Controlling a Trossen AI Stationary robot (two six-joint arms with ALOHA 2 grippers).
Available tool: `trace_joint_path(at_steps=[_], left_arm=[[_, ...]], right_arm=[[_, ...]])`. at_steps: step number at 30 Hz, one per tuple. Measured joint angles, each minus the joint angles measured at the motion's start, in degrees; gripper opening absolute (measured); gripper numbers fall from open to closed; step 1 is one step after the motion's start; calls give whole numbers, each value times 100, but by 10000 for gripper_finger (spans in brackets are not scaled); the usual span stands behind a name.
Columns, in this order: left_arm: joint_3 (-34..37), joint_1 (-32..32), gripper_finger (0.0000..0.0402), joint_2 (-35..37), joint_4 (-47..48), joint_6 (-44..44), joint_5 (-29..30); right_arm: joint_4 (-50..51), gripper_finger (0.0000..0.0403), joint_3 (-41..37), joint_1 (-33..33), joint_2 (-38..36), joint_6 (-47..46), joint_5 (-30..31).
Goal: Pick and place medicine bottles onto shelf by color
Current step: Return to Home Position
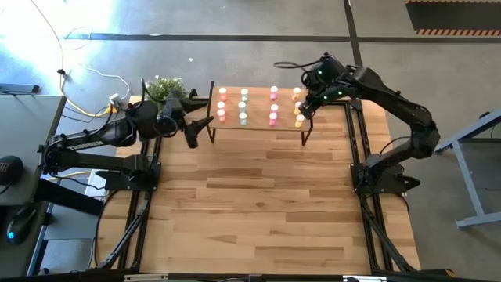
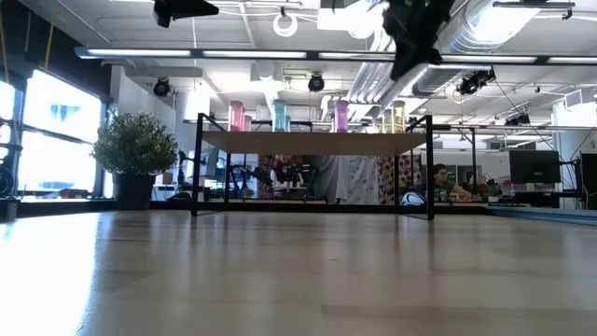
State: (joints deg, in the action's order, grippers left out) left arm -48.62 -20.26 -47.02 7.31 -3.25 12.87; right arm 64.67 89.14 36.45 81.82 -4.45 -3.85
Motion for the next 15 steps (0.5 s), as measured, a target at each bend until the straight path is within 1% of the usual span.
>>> trace_joint_path(at_steps=[4,8,10,15], left_arm=[[0,75,266,251,339,-159,-127],[0,141,266,423,432,-208,-506],[0,191,266,499,653,-213,-574],[7,430,266,722,1179,-211,-768]], right_arm=[[-844,0,4,-227,-223,-175,-30],[-1443,0,4,-434,-231,-293,-283],[-1659,0,4,-560,-231,-415,-227],[-1834,0,4,-986,-250,-470,126]])
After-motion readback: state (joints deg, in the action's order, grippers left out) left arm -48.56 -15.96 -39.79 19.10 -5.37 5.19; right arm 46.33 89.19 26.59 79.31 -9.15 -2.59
